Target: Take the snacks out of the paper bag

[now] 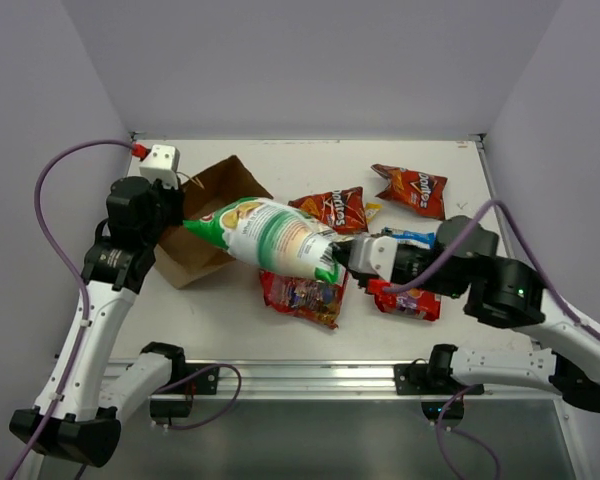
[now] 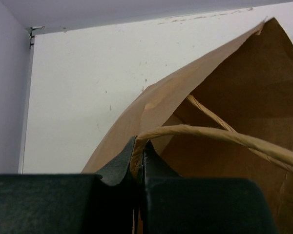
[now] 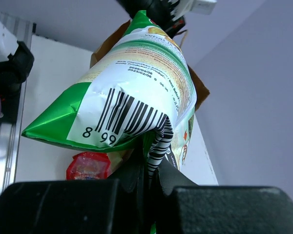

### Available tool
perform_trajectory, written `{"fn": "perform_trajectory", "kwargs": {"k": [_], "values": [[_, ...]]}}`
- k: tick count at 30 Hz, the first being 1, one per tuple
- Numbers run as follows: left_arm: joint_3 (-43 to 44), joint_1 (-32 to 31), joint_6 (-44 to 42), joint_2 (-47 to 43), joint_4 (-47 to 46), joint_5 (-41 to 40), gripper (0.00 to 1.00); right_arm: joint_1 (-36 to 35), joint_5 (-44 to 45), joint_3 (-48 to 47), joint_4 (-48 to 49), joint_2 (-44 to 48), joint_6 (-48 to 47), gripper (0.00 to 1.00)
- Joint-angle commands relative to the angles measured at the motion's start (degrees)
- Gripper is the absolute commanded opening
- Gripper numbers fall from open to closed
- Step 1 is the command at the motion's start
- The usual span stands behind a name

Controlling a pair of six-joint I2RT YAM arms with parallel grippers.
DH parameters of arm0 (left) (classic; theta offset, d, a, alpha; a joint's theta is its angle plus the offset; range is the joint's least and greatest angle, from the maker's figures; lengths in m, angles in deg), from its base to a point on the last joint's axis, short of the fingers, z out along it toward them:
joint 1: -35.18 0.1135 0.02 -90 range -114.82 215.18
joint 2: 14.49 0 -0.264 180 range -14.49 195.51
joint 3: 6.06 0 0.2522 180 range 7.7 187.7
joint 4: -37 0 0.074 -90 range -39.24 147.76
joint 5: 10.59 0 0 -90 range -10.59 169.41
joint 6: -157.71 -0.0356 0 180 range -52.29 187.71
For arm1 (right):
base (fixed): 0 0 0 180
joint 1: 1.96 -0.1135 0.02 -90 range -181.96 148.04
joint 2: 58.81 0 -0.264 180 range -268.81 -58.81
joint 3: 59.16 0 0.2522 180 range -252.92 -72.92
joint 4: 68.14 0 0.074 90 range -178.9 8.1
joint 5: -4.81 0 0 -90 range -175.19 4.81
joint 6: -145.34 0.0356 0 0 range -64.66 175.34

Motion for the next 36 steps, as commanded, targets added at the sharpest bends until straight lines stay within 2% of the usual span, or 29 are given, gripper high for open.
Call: {"fn": "perform_trajectory", "kwargs": {"k": [1,6,8,11,13,15,17,22,27,31,36], "values": [[1.9,0.02,2.07,1.51,-1.17,-5.34,0.0,-0.19,5.72,1.08,2.73,6.07,4.98,0.0],[2.86,0.02,3.03,3.62,-2.67,-6.57,0.0,-0.19,16.09,1.7,2.99,10.12,11.39,0.0],[3.83,0.02,3.3,4.15,-2.67,-6.92,0.0,-0.1,23.96,2.49,3.96,10.13,12.02,0.0],[5.06,0.02,3.82,4.68,-2.32,-8.24,0.0,2.0,30.51,3.19,6.77,8.03,12.02,0.0],[5.5,0.02,4.35,4.5,-1.27,-9.29,0.0,7.43,30.7,2.49,8.0,6.44,14.12,0.0],[5.94,0.02,5.49,4.24,0.31,-9.82,0.0,15.4,25.64,2.23,9.4,3.82,17.62,0.0],[5.94,0.02,6.28,3.8,1.28,-9.74,0.0,19.39,23.76,2.05,11.07,1.18,19.22,0.0],[5.24,0.02,6.9,1.52,1.9,-6.4,0.0,26.08,22.61,-1.89,17.49,-14.63,20.55,0.0],[4.27,0.02,4.88,-0.85,0.58,-4.12,0.0,29.16,30.16,-8.83,23.82,-31.68,24.66,0.0],[5.76,0.02,5.85,-1.3,1.2,-2.53,0.0,29.25,36.14,-21.98,25.06,-49.4,26.35,0.0],[5.94,0.02,5.59,-2.18,1.55,-0.77,0.0,29.17,39.22,-38.25,20.59,-64.65,30.82,0.0]]}}
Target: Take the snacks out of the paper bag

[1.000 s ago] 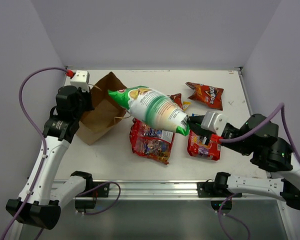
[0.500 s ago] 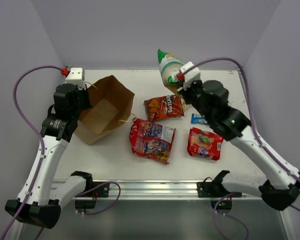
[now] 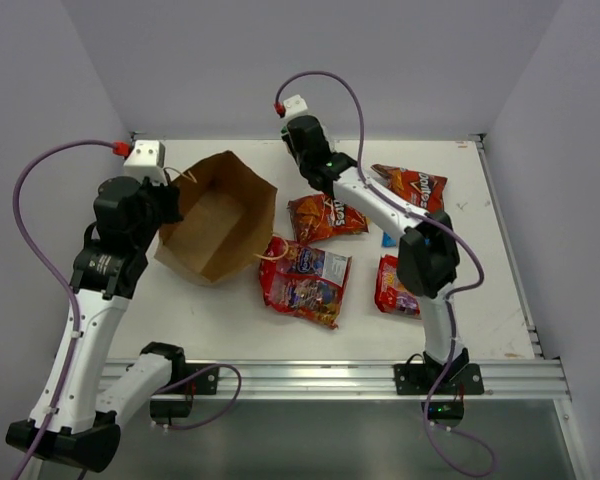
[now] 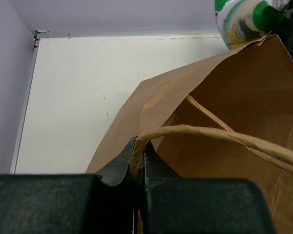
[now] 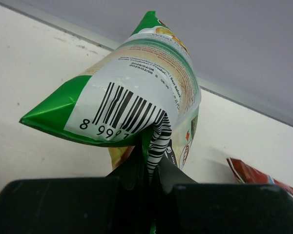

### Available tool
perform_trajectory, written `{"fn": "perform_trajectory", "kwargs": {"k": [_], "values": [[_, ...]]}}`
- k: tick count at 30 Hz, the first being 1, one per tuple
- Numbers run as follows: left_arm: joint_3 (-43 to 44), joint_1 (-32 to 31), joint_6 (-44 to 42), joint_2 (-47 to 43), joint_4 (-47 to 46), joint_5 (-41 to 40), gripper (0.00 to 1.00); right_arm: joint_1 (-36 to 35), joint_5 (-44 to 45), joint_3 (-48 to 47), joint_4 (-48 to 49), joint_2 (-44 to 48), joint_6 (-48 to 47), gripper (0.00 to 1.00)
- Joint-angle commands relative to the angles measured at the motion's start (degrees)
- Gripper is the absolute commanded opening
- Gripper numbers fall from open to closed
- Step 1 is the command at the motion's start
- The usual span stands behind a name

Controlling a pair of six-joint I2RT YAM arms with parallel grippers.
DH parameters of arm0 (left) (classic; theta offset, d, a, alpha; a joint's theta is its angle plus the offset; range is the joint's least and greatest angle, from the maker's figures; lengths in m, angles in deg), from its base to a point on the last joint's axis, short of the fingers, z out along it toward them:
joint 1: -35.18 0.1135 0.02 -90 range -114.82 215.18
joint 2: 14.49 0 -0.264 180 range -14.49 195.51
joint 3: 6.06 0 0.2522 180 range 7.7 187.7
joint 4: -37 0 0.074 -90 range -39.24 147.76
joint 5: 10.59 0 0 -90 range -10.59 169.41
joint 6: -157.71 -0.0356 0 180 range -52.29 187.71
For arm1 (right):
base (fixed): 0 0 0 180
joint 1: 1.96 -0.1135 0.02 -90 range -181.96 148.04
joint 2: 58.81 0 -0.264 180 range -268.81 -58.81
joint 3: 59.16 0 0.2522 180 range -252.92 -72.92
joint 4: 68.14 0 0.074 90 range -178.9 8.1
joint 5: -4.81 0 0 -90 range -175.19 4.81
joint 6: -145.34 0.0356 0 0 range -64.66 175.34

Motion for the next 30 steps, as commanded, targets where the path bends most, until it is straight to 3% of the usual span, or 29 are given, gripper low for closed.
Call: {"fn": "perform_trajectory", "kwargs": {"k": [1,4,7,9,10,11,13,18,23,30], "values": [[2.05,0.02,0.16,-1.28,-0.59,2.0,0.0,0.01,4.8,-11.49,2.2,-5.16,4.93,0.0],[1.88,0.11,-0.28,-1.46,0.11,1.56,0.0,-0.08,2.25,-14.31,0.26,-10.18,8.18,0.0],[1.52,0.02,0.07,-1.46,0.38,1.48,0.0,-0.52,-3.09,-13.0,0.69,-11.42,11.08,0.11],[1.61,0.02,0.51,-1.11,0.46,1.91,0.0,-0.78,-6.61,-10.99,2.0,-10.99,11.96,0.28],[1.7,0.02,0.95,-0.84,0.64,2.09,0.0,-0.78,-9.76,-10.54,2.36,-10.72,12.14,0.48],[1.7,0.02,1.3,-0.41,0.81,2.18,0.0,-0.87,-11.18,-10.28,2.36,-10.55,12.58,0.58],[2.31,0.02,2.35,0.21,1.51,2.18,0.0,-0.87,-17.04,-10.27,1.57,-9.58,12.76,0.72],[4.16,0.02,4.47,1.97,3.36,1.56,0.0,-0.96,-22.44,-5.82,-1.68,-3.79,14.33,0.82],[6.88,0.02,6.93,4.69,6.43,0.87,0.0,-0.78,-23.24,5.09,-0.54,11.21,18.64,0.98],[14.96,0.72,8.25,11.37,11.97,-2.91,0.0,-0.26,-19.73,16.85,-4.93,31.36,20.14,0.99]]}}
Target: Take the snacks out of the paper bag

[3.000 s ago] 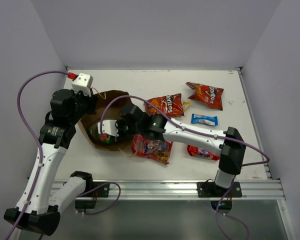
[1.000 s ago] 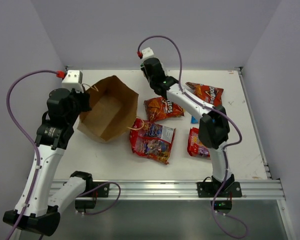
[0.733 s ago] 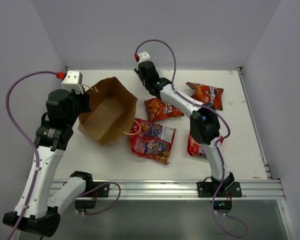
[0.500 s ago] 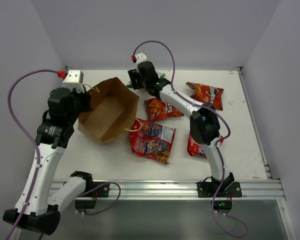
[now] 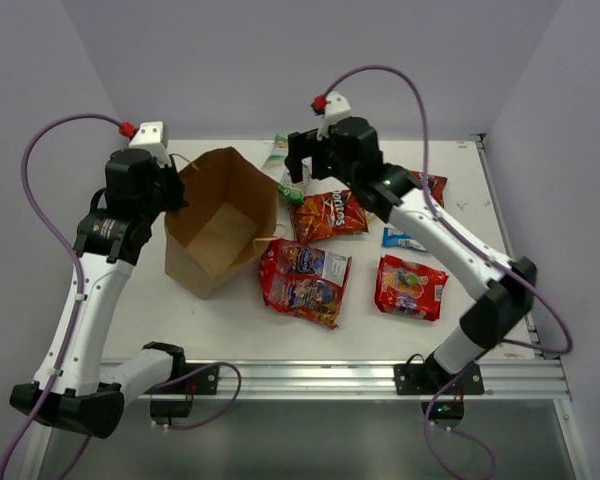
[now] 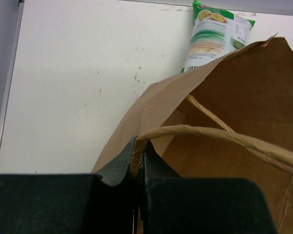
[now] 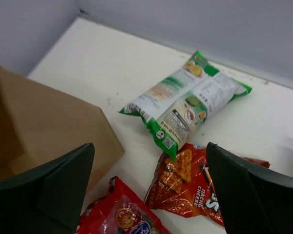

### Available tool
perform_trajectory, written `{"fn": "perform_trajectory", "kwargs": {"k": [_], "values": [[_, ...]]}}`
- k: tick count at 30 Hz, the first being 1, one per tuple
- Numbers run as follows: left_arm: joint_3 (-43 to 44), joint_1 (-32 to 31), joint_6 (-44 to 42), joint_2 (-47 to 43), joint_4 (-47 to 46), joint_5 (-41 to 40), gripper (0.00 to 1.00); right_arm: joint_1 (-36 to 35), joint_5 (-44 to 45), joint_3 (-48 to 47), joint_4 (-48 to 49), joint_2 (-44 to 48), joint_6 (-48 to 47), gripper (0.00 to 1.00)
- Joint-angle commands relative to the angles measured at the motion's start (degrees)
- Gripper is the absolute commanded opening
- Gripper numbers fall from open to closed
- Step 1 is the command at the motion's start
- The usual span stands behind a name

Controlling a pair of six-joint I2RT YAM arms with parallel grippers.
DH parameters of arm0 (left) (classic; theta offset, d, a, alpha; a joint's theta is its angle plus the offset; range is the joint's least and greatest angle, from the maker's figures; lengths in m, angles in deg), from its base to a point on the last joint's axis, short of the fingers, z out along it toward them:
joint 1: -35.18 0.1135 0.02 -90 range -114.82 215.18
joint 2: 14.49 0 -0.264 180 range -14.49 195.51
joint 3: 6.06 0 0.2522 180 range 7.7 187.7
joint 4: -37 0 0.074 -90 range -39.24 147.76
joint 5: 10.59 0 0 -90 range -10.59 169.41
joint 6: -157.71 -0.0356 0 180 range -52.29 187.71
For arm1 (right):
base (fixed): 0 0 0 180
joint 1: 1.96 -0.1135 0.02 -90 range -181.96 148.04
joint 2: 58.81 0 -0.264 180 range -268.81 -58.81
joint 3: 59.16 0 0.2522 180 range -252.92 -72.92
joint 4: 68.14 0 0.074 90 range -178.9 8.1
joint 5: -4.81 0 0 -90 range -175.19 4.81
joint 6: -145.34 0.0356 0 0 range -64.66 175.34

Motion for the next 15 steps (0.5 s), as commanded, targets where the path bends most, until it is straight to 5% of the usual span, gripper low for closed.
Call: {"fn": "perform_trajectory", "kwargs": {"k": [1,7,15], "values": [[6.22,1.03,1.98,2.63,3.08,-3.27,0.0,0.83,2.41,5.32,-0.19,12.44,2.7,0.99],[9.66,9.28,3.03,7.9,2.22,-0.38,0.0,1.37,4.53,19.2,-2.03,30.98,5.24,0.99],[11.24,23.6,8.13,13.36,-2.36,17.47,0.0,1.37,3.56,31.69,-5.63,48.22,7.18,0.99]]}}
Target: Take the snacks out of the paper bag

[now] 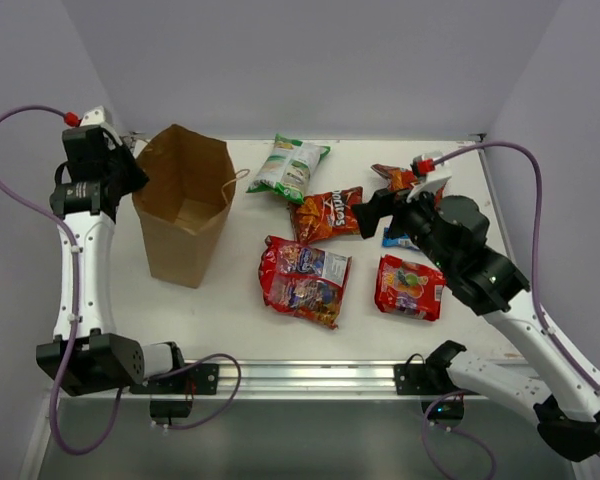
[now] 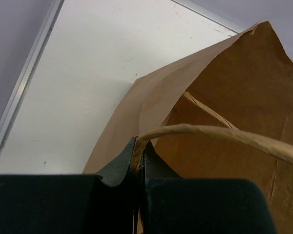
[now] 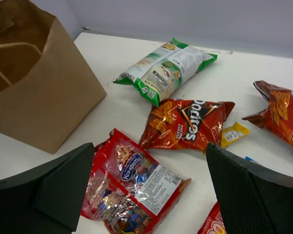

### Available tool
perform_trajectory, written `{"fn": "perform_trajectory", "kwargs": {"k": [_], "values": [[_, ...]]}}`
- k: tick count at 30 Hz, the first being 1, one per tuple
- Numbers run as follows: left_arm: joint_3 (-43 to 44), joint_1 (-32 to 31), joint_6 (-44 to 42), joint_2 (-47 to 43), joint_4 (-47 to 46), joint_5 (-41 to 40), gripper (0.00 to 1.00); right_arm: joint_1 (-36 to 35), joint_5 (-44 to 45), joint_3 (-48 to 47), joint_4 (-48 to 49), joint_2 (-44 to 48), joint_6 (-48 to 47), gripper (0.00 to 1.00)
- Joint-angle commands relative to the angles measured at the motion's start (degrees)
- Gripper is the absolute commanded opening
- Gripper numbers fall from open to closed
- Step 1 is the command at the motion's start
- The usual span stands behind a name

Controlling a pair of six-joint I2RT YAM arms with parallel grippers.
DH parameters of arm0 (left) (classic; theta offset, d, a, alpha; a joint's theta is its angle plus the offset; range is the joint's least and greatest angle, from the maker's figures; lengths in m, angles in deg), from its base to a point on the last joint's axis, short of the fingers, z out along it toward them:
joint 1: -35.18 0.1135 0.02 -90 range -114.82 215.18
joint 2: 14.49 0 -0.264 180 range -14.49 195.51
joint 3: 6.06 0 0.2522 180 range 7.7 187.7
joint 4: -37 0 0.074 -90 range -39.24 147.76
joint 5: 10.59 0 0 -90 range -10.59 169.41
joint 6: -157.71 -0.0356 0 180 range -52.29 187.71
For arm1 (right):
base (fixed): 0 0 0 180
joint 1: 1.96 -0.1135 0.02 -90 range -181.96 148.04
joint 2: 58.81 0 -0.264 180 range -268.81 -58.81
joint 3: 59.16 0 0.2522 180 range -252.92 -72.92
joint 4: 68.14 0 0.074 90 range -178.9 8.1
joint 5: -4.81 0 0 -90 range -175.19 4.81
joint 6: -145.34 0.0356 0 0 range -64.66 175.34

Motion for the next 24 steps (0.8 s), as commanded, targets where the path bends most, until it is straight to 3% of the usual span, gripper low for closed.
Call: {"fn": "perform_trajectory", "kwargs": {"k": [1,4,8,14,20,22,24], "values": [[4.4,3.57,3.93,1.07,-3.68,6.92,0.0,0.01,0.7,1.82,-2.27,4.62,1.78,0.99],[5.46,6.73,3.58,2.22,-3.06,4.27,0.0,0.01,0.79,3.49,-3.68,6.13,1.96,0.99],[2.75,12.18,3.93,3.1,-6.39,6.99,0.0,0.01,0.17,5.16,-4.47,6.92,1.96,0.99],[0.1,12.72,4.02,5.74,-11.84,8.14,0.01,0.01,-0.27,5.51,-6.23,6.48,2.75,0.99],[0.36,13.25,2.79,7.32,-10.62,5.59,0.39,0.1,-1.32,5.95,-7.02,6.13,3.81,0.99],[0.71,13.34,2.35,7.06,-9.92,5.06,0.47,0.1,-1.32,5.69,-7.55,6.31,3.63,0.99],[1.07,13.42,2.18,5.57,-9.74,4.36,0.66,0.01,-0.97,5.34,-8.16,6.66,3.54,0.99]]}}
